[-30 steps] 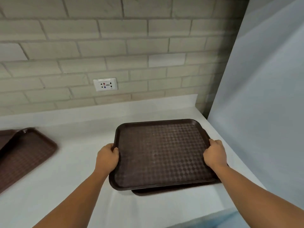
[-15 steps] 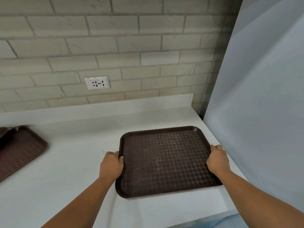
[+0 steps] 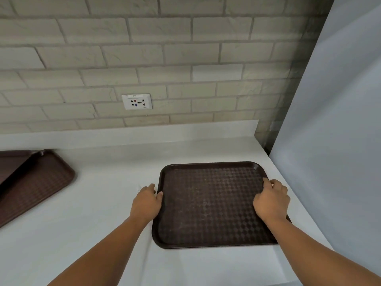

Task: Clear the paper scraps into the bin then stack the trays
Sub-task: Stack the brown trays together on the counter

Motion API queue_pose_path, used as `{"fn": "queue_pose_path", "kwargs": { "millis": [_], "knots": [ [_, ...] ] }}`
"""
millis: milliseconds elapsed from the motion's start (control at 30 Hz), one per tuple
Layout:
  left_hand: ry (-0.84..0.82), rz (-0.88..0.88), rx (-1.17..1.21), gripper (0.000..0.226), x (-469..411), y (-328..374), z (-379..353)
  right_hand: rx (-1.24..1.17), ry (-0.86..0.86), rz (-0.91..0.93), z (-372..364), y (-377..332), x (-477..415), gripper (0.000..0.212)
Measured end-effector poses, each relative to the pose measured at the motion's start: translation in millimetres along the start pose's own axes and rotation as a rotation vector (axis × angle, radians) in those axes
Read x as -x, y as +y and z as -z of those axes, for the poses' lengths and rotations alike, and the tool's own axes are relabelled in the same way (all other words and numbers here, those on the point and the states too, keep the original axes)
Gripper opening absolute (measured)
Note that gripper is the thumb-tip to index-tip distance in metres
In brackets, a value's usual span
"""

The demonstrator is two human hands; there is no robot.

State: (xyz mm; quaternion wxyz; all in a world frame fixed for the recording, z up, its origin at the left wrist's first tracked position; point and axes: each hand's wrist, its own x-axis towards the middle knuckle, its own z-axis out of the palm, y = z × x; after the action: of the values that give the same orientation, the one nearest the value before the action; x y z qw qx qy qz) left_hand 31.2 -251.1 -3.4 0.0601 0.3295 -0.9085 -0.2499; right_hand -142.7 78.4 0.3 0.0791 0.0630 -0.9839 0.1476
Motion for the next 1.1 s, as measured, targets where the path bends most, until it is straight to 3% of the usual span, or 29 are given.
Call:
{"fn": "queue_pose_path", "kwargs": {
  "millis": [133, 433, 600, 833, 1100],
  "knots": [
    [0.086, -0.003, 0.088, 0.059, -8, -14, 30, -0.158, 0.04, 0.229, -4, -66, 2, 0.047],
    [0.299, 0.005, 0.093, 0.056, -23, -135, 156, -0.596, -0.1, 0.579, -25, -278, 59, 0.033],
    [0.378, 0.111, 0.072, 0.051, -19, -243, 230, -0.726, -0.209, 0.64, -46, -403, 109, 0.03],
    [0.426, 0.251, -0.054, 0.044, -9, -395, 304, -0.731, -0.413, 0.704, -83, -565, 186, 0.026],
    [0.367, 0.4, -0.231, 0.046, -6, -528, 352, -0.619, -0.585, 0.675, -122, -686, 265, 0.031]
  ]
}}
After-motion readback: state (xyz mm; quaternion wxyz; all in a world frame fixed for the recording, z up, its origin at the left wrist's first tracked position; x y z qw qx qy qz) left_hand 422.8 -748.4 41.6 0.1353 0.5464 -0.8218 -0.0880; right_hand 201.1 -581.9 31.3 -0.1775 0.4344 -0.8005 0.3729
